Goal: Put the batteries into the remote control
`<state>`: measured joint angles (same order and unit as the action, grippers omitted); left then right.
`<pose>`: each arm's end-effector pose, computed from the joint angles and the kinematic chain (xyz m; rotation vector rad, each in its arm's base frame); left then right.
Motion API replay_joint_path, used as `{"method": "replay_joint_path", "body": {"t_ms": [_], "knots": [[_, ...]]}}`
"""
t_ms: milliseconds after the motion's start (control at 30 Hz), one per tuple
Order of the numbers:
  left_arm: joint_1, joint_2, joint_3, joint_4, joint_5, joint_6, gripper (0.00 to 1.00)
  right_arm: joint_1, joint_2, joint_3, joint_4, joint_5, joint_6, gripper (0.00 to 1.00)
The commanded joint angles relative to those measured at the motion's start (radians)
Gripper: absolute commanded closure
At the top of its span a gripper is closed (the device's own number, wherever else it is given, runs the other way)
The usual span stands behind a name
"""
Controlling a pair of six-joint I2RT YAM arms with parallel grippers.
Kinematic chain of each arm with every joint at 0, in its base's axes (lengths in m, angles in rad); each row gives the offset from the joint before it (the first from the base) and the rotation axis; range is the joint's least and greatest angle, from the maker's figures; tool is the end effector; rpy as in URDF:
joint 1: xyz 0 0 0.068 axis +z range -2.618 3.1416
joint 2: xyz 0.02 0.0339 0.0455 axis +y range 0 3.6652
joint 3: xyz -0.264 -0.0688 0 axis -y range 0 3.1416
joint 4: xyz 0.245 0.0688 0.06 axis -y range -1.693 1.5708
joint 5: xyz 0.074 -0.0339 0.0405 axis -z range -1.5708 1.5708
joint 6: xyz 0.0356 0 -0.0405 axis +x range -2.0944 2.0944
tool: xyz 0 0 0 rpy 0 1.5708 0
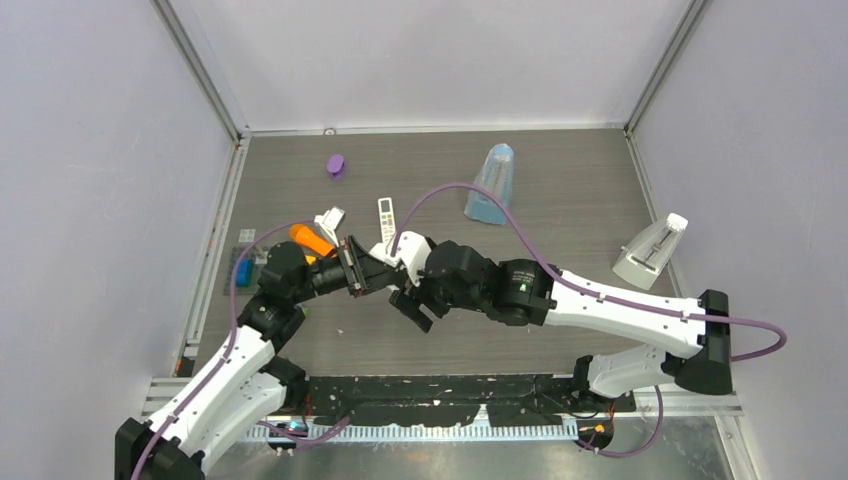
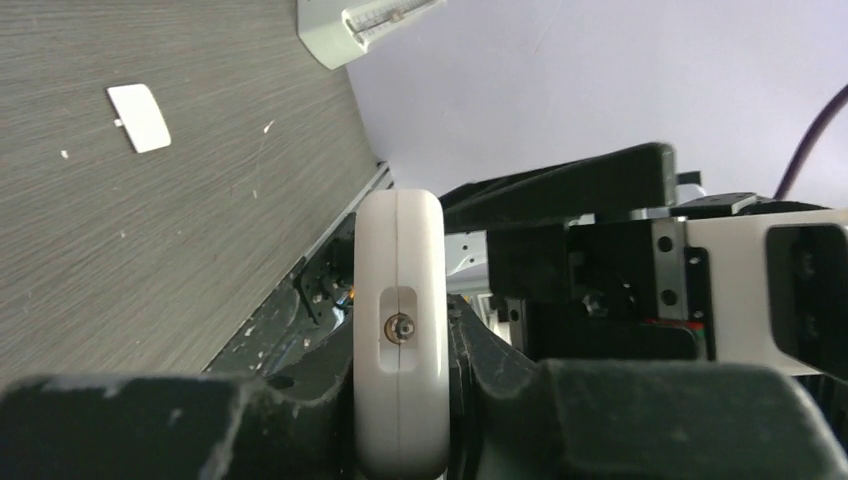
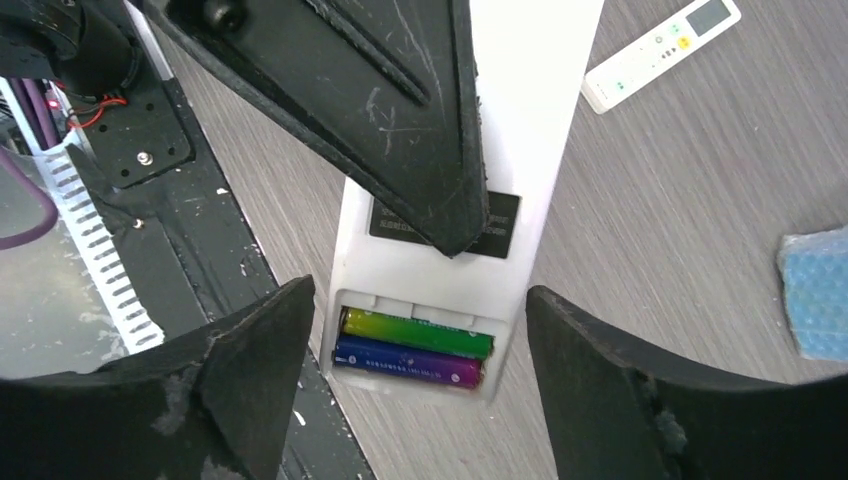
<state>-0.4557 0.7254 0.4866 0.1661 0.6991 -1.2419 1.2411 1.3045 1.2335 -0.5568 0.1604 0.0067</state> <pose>0.1477 -0.0979 0.2816 -0.1321 1.9896 -1.7727 0.0985 0.2702 0.3466 -1.2199 1.8773 0.5204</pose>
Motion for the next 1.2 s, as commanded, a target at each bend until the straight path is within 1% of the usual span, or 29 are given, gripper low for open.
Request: {"method": "replay_joint_path", "body": {"t_ms": [0, 33, 67, 167, 233, 267, 300, 333, 400, 467, 533, 567, 600, 667, 700, 733, 767, 800, 833, 867, 933, 1033, 1100, 1167], "knots": [[0.009, 0.01, 0.029, 0.009, 0.02, 0.062, 1.0, -0.01, -0.062, -0.021, 0.059, 0.082, 0.047, 0.05], [0.014, 0.013, 0.025, 0.005, 0.009, 0.067, 1.0, -0.014, -0.085, -0.033, 0.064, 0.116, 0.062, 0.01], [0.021, 0.013, 0.021, 0.003, 0.001, 0.07, 1.0, -0.016, -0.099, -0.06, 0.073, 0.172, 0.092, 0.03], [0.055, 0.014, 0.001, 0.005, -0.027, 0.074, 1.0, -0.038, -0.202, -0.157, 0.092, 0.245, 0.168, 0.05], [0.089, 0.012, -0.014, 0.004, -0.039, 0.074, 1.0, -0.08, -0.267, -0.215, 0.094, 0.24, 0.242, 0.05], [0.107, 0.009, -0.021, 0.003, -0.046, 0.076, 1.0, -0.1, -0.286, -0.231, 0.077, 0.211, 0.314, 0.05], [0.122, 0.007, -0.027, 0.003, -0.051, 0.076, 1.0, -0.153, -0.311, -0.26, 0.063, 0.198, 0.339, 0.05], [0.139, 0.004, -0.036, 0.003, -0.057, 0.077, 1.0, -0.182, -0.322, -0.273, 0.031, 0.178, 0.401, 0.05], [0.168, -0.001, -0.043, -0.013, -0.075, 0.09, 1.0, -0.316, -0.307, -0.305, -0.029, 0.153, 0.495, 0.03], [0.176, -0.005, -0.045, -0.029, -0.088, 0.109, 1.0, -0.398, -0.264, -0.329, -0.07, 0.129, 0.563, 0.01], [0.178, -0.005, -0.046, -0.038, -0.102, 0.127, 1.0, -0.442, -0.198, -0.347, -0.085, 0.132, 0.593, 0.0], [0.178, -0.006, -0.049, -0.041, -0.106, 0.134, 1.0, -0.448, -0.174, -0.349, -0.083, 0.145, 0.582, 0.0], [0.178, -0.007, -0.052, -0.043, -0.107, 0.141, 1.0, -0.455, -0.116, -0.345, -0.079, 0.149, 0.567, 0.0], [0.177, -0.009, -0.06, -0.048, -0.111, 0.154, 1.0, -0.457, -0.027, -0.317, -0.078, 0.154, 0.492, 0.0], [0.178, -0.012, -0.065, -0.048, -0.113, 0.157, 1.0, -0.458, 0.001, -0.297, -0.059, 0.12, 0.391, 0.0], [0.178, -0.014, -0.071, -0.051, -0.115, 0.162, 1.0, -0.459, 0.049, -0.278, -0.047, 0.093, 0.332, 0.0], [0.178, -0.018, -0.075, -0.055, -0.117, 0.169, 1.0, -0.459, 0.073, -0.267, -0.044, 0.052, 0.212, 0.0], [0.179, -0.02, -0.077, -0.061, -0.12, 0.174, 1.0, -0.459, 0.115, -0.242, -0.051, 0.045, 0.155, 0.0], [0.18, -0.023, -0.078, -0.069, -0.122, 0.18, 1.0, -0.461, 0.15, -0.233, -0.066, 0.03, 0.054, 0.01], [0.182, -0.024, -0.077, -0.078, -0.122, 0.186, 1.0, -0.463, 0.163, -0.219, -0.074, 0.014, -0.001, 0.01], [0.191, -0.022, -0.073, -0.089, -0.118, 0.195, 1.0, -0.47, 0.195, -0.211, -0.087, -0.033, -0.169, 0.01], [0.207, -0.013, -0.061, -0.089, -0.095, 0.197, 1.0, -0.491, 0.232, -0.216, -0.081, -0.073, -0.301, 0.0], [0.219, -0.011, -0.056, -0.089, -0.082, 0.197, 1.0, -0.507, 0.247, -0.216, -0.094, -0.112, -0.422, 0.0], [0.231, -0.017, -0.056, -0.089, -0.077, 0.197, 1.0, -0.521, 0.258, -0.22, -0.108, -0.18, -0.505, 0.0]]}}
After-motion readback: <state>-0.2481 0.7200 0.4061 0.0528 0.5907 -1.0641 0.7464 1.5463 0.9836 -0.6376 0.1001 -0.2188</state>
